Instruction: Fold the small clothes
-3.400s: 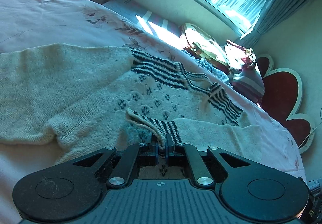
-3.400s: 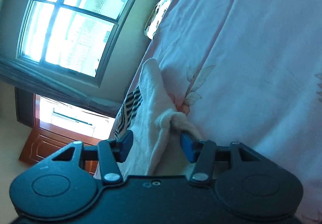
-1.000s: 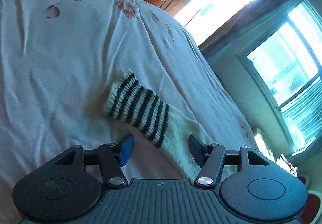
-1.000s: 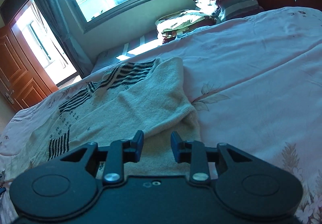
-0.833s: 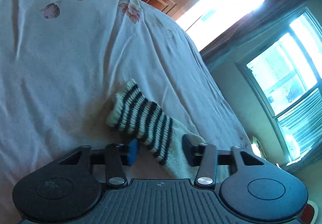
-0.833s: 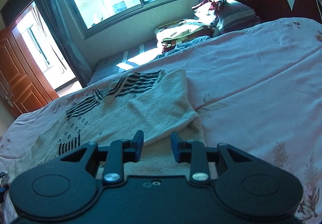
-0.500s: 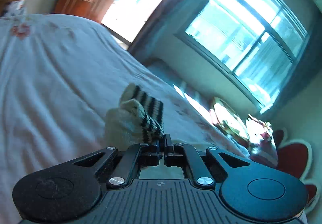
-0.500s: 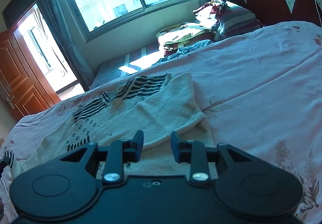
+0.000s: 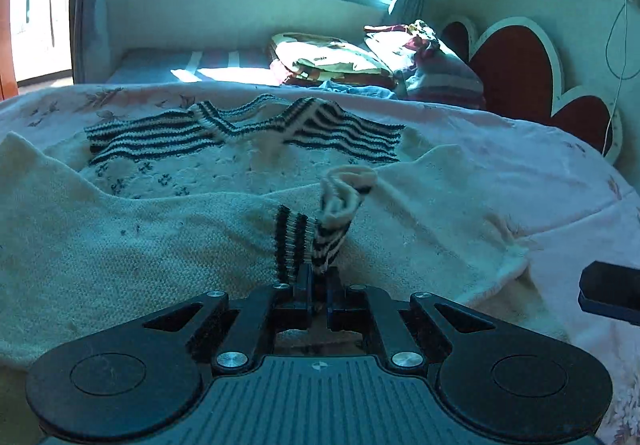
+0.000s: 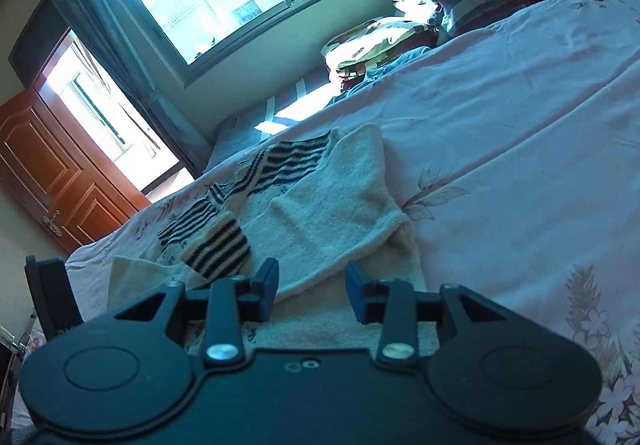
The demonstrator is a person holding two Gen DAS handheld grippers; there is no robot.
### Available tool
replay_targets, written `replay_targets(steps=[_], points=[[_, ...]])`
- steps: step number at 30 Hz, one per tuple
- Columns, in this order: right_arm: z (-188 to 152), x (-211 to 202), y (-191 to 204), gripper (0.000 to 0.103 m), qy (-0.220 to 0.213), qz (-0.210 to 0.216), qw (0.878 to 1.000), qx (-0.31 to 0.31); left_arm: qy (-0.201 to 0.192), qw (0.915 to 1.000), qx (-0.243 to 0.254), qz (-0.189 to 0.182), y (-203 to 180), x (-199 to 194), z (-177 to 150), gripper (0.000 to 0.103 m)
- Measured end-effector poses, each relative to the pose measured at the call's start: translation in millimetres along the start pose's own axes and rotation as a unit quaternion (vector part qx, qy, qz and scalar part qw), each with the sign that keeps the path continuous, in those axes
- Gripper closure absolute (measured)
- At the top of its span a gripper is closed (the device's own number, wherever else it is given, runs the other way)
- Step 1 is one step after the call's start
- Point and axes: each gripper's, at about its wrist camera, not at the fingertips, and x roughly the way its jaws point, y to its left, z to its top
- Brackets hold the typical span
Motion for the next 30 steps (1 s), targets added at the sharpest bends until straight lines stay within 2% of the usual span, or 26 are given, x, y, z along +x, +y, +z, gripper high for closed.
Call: replay_targets(steps=[1, 2, 3, 6, 8, 10, 11, 14, 15, 16, 17, 21, 23, 27, 28, 29, 30], points=[[0, 6, 0, 0.046, 0.003, 0.017, 1.0, 0.012, -0.007, 0.9999, 0.008, -0.008, 7, -8, -1, 0.07], [0, 11, 0, 0.044, 0.004, 0.028, 0.999, 0.019, -0.02, 0.9996, 0.009, -0.018, 9, -24, -2, 0.04], [0, 18, 1, 0.044, 0.009, 0.039, 0.999, 0.027, -0.041, 0.999, 0.013, -0.011, 13, -38, -6, 0.036], [-4, 46, 5, 0.046, 0.033, 0.068, 0.996, 0.049, -0.063, 0.9979, 0.008, 0.013, 40, -80, -17, 0.036], [-8, 65, 8, 0.047, 0.046, 0.062, 0.996, 0.052, -0.074, 0.996, -0.012, 0.05, 76, -103, -30, 0.036], [-10, 80, 11, 0.049, 0.051, 0.061, 0.996, 0.051, -0.069, 0.9927, -0.026, 0.096, 113, -117, -44, 0.036], [-10, 85, 14, 0.05, 0.05, 0.057, 0.996, 0.045, -0.054, 0.9919, -0.035, 0.109, 131, -118, -49, 0.036], [-7, 100, 29, 0.072, 0.056, 0.033, 0.998, 0.007, -0.038, 0.9882, -0.048, 0.141, 168, -115, -59, 0.036], [-5, 105, 33, 0.09, 0.062, 0.026, 0.998, -0.005, -0.035, 0.9876, -0.051, 0.144, 177, -112, -60, 0.036], [-3, 106, 36, 0.095, 0.063, 0.019, 0.998, -0.017, -0.032, 0.988, -0.051, 0.142, 183, -108, -61, 0.036], [0, 100, 40, 0.095, 0.046, 0.014, 0.998, -0.029, -0.033, 0.9882, -0.049, 0.141, 186, -105, -62, 0.036], [24, 60, 36, 0.096, -0.037, -0.014, 0.998, -0.052, -0.044, 0.9895, -0.045, 0.131, 189, -99, -57, 0.054], [33, 55, 24, 0.096, -0.028, -0.024, 0.998, -0.054, -0.049, 0.9895, -0.047, 0.128, 191, -94, -54, 0.063], [27, 55, 17, 0.096, -0.011, -0.031, 0.998, -0.06, -0.062, 0.9907, -0.047, 0.112, 186, -87, -45, 0.063], [25, 54, 15, 0.096, -0.013, -0.033, 0.998, -0.056, -0.059, 0.9911, -0.043, 0.111, 184, -83, -44, 0.068], [24, 54, 14, 0.096, -0.014, -0.035, 0.998, -0.051, -0.056, 0.9916, -0.044, 0.108, 184, -81, -43, 0.094], [23, 56, 14, 0.096, -0.015, -0.038, 0.998, -0.048, -0.059, 0.9912, -0.052, 0.107, 185, -81, -43, 0.093]])
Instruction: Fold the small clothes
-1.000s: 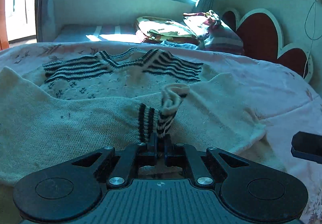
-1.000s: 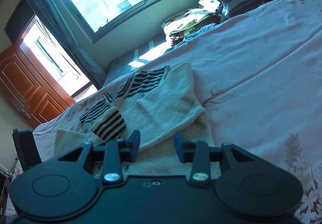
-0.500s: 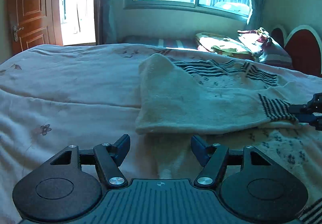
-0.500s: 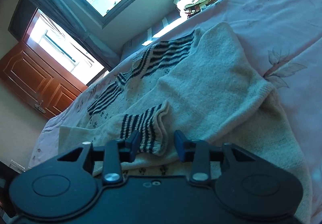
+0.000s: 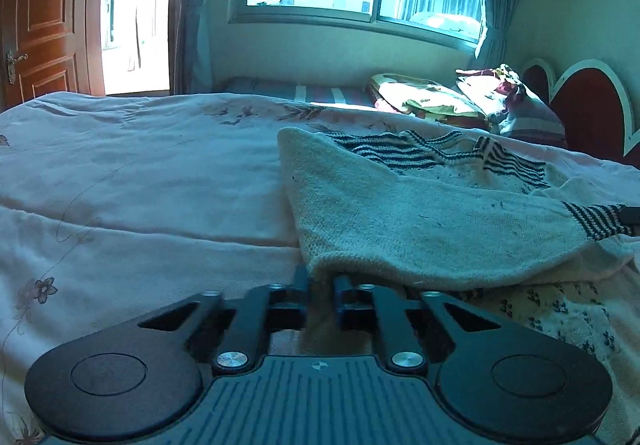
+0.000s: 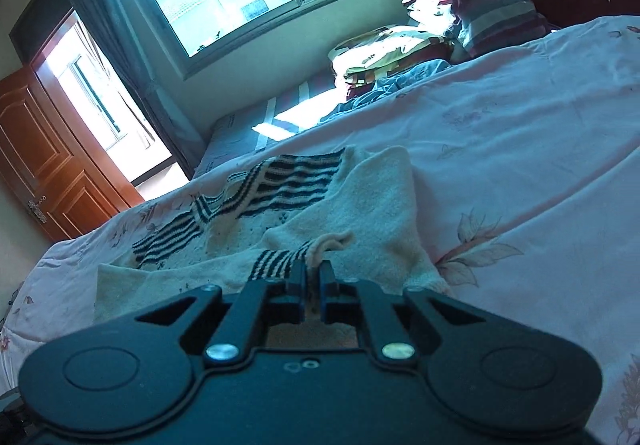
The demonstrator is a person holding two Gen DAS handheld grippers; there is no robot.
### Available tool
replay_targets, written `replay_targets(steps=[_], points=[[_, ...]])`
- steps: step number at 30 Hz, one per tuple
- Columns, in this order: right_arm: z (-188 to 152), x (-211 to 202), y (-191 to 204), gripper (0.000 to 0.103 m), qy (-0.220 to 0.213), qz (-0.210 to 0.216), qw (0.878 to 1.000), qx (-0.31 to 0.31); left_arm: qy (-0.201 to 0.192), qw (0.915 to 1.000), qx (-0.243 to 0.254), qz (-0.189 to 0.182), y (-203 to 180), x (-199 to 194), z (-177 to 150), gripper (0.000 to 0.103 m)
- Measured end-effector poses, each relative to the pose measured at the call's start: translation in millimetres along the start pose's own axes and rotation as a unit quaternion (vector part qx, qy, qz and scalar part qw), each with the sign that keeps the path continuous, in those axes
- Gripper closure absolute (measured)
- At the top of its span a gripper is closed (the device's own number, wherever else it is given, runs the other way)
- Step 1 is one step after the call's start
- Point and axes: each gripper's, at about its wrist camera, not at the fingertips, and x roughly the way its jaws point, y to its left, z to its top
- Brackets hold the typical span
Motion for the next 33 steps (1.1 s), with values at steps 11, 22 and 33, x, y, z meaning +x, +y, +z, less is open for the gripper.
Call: replay_targets(steps=[11, 22, 33], points=[[-20, 20, -11, 0.096, 0.029, -0.014, 0.999, -0.011, 0.011, 0.9999, -0.007, 0.0, 13, 4, -11, 0.093], [-12, 16, 25, 0.086, 0.029, -0.017, 0.99, -0.134, -0.005, 0.9979, 0.0, -0.065, -10, -17, 23, 0.045], [8, 45, 35, 0.08, 0.006, -0.038, 0.982, -0.186, -0.02, 0.9979, 0.016, -0.06, -29, 39, 62, 0.045]])
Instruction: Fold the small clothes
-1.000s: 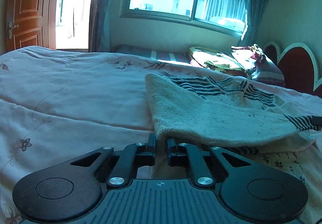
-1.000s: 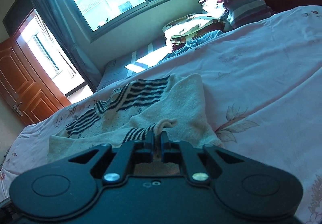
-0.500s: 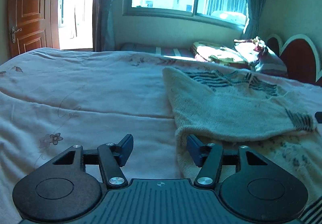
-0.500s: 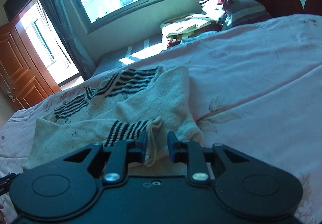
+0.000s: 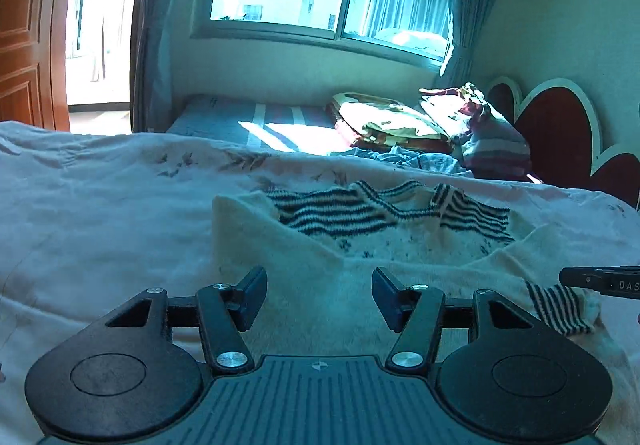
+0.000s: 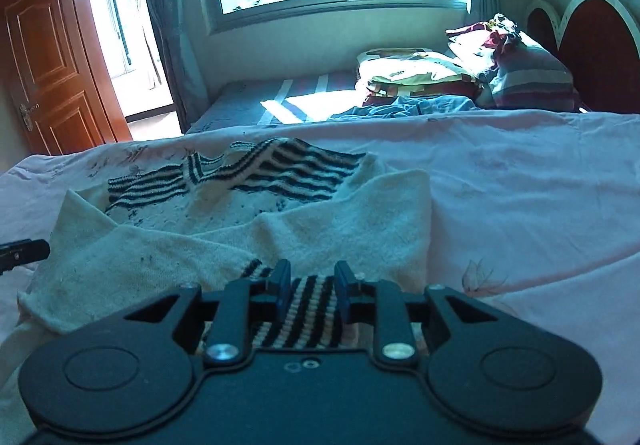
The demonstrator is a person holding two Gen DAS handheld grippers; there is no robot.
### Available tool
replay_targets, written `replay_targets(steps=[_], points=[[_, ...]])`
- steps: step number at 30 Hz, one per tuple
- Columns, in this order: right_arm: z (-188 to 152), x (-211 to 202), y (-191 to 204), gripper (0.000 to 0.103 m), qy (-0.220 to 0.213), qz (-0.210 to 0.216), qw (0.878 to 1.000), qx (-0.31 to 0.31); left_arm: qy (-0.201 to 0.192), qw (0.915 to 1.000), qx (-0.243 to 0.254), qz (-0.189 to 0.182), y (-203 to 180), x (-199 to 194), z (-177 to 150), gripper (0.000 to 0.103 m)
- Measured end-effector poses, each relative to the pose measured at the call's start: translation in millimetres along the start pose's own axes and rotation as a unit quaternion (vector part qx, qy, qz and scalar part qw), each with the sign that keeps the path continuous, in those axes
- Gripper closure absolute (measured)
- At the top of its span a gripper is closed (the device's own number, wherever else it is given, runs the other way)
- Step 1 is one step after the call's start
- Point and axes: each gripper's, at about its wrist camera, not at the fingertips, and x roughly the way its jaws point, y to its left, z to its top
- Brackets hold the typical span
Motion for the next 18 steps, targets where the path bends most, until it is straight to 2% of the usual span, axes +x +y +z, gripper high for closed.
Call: replay_targets(steps=[4, 6, 7, 9, 11, 13, 15, 17, 18], points=[[13, 29, -18, 0.081, -0.008, -0.035, 0.999, 0.016, 0.017, 0.9995, 0.017, 0.02, 5, 46, 18, 0.045], [12, 50, -31, 0.08, 0.03, -0.049, 0.998, 0.03, 0.055, 0.9974, 0.008, 0.046, 16, 71, 15, 0.045], [9, 55, -36, 0.081, 0.032, -0.041, 0.998, 0.035, 0.056, 0.9978, -0.003, 0.036, 22, 76, 9, 0.045], [13, 51, -36, 0.081, 0.035, -0.037, 0.999, 0.016, 0.049, 0.9982, 0.001, 0.034, 20, 71, 9, 0.045], [17, 36, -40, 0.08, -0.005, -0.028, 0.999, 0.023, 0.015, 0.9994, -0.015, 0.027, 23, 58, 13, 0.045], [25, 35, -49, 0.078, -0.022, -0.039, 0.998, 0.039, 0.005, 0.9993, -0.021, 0.03, 26, 59, 21, 0.045], [29, 50, -57, 0.076, -0.003, -0.047, 0.998, 0.048, 0.028, 0.999, -0.01, 0.034, 27, 76, 26, 0.045], [25, 70, -61, 0.077, 0.046, -0.053, 0.997, 0.038, 0.071, 0.9967, 0.01, 0.038, 25, 94, 20, 0.043], [23, 67, -57, 0.077, 0.036, -0.057, 0.997, 0.023, 0.059, 0.9969, 0.028, 0.044, 20, 91, 16, 0.042]])
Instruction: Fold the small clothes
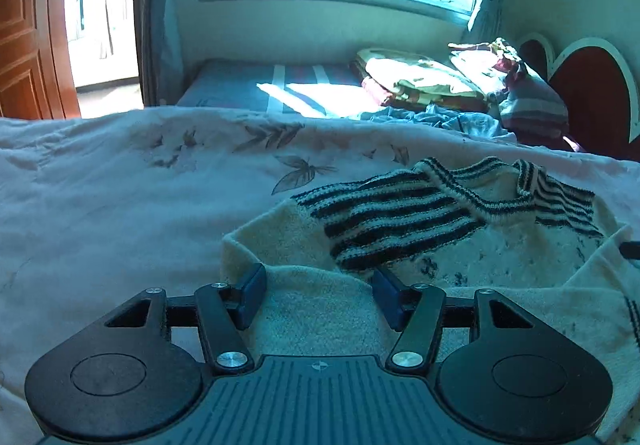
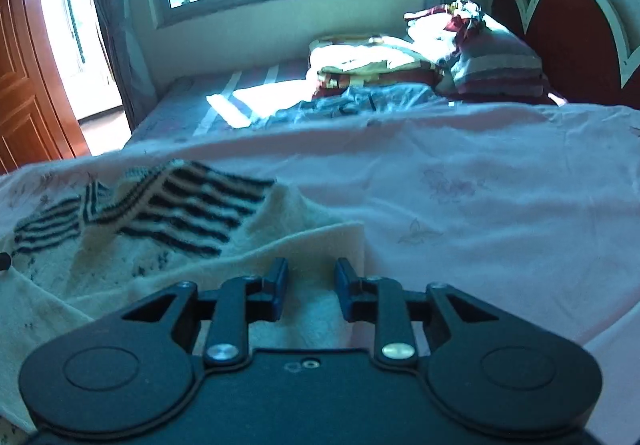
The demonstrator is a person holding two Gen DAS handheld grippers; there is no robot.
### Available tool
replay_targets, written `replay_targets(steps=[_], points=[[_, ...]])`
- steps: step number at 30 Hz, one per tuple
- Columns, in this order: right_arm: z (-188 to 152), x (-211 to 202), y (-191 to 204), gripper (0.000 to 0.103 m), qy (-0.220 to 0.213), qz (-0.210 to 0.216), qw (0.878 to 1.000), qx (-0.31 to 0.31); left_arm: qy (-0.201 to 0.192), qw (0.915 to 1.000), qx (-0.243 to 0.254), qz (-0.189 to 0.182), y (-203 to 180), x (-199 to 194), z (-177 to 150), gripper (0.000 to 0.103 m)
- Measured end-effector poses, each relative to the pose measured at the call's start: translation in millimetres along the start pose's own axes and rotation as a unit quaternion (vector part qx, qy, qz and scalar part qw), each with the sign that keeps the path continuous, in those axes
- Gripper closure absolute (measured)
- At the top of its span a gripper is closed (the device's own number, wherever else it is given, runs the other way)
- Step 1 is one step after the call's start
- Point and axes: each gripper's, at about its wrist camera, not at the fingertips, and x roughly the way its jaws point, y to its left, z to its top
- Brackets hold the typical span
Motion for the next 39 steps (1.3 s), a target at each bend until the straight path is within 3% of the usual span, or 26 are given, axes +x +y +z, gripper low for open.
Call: replay_targets(steps=[2, 4, 6, 10, 12, 15, 20, 21, 22, 23, 27, 29, 31, 32, 33, 34, 38, 39], points=[[-1, -16, 5, 0.075, -0.012, 0.008, 1.0, -0.007, -0.011, 0.9999, 0.0, -0.004, -7, -17, 0, 0.042], [-11, -47, 11, 0.074, -0.039, 0.055, 0.998, 0.0, -0.047, 0.9982, -0.008, -0.035, -17, -48, -5, 0.042], [-25, -65, 26, 0.074, -0.036, 0.082, 0.996, -0.021, -0.059, 0.9975, 0.02, -0.035, -35, -69, -18, 0.041], [-49, -84, 53, 0.076, -0.031, 0.118, 0.991, -0.054, -0.052, 0.9966, 0.007, -0.063, -59, -92, -46, 0.041], [-57, -92, 61, 0.076, -0.038, 0.089, 0.993, -0.067, -0.038, 0.9976, 0.022, -0.053, -68, -97, -59, 0.041], [-61, -97, 39, 0.069, -0.034, 0.049, 0.998, 0.0, -0.023, 0.9987, 0.022, -0.039, -65, -99, -77, 0.042], [-67, -86, 19, 0.067, 0.003, 0.107, 0.993, 0.058, -0.03, 0.9992, 0.002, -0.027, -45, -108, -78, 0.041], [-69, -84, 21, 0.071, 0.005, 0.117, 0.991, 0.059, -0.019, 0.9995, 0.002, -0.024, -41, -102, -77, 0.041], [-70, -82, 23, 0.088, 0.009, 0.123, 0.991, 0.054, -0.014, 0.9995, 0.004, -0.027, -40, -100, -79, 0.041], [-71, -81, 27, 0.097, 0.011, 0.127, 0.991, 0.049, -0.014, 0.9995, 0.003, -0.028, -37, -100, -78, 0.042], [-69, -102, 23, 0.096, -0.013, 0.12, 0.991, 0.048, -0.01, 0.9997, 0.009, -0.019, -31, -105, -78, 0.042], [-70, -95, 25, 0.096, 0.008, 0.118, 0.992, 0.037, -0.008, 0.9996, 0.012, -0.023, -29, -103, -81, 0.042], [-72, -86, 31, 0.095, 0.021, 0.105, 0.994, 0.016, -0.006, 0.9997, 0.013, -0.021, -30, -102, -80, 0.042], [-70, -88, 31, 0.09, 0.017, 0.097, 0.995, 0.017, -0.004, 0.9997, 0.017, -0.017, -32, -104, -78, 0.042], [-68, -95, 31, 0.077, 0.002, 0.082, 0.996, 0.02, -0.005, 0.9996, 0.025, -0.011, -35, -107, -76, 0.041], [-67, -103, 32, 0.074, -0.024, 0.071, 0.997, 0.02, -0.012, 0.9993, 0.035, -0.006, -40, -112, -74, 0.041], [-67, -106, 55, 0.073, -0.032, 0.094, 0.995, -0.01, -0.004, 0.9993, 0.036, -0.011, -54, -109, -75, 0.041], [-69, -102, 63, 0.073, -0.024, 0.099, 0.995, -0.023, -0.003, 0.9993, 0.035, -0.009, -57, -107, -77, 0.037]])
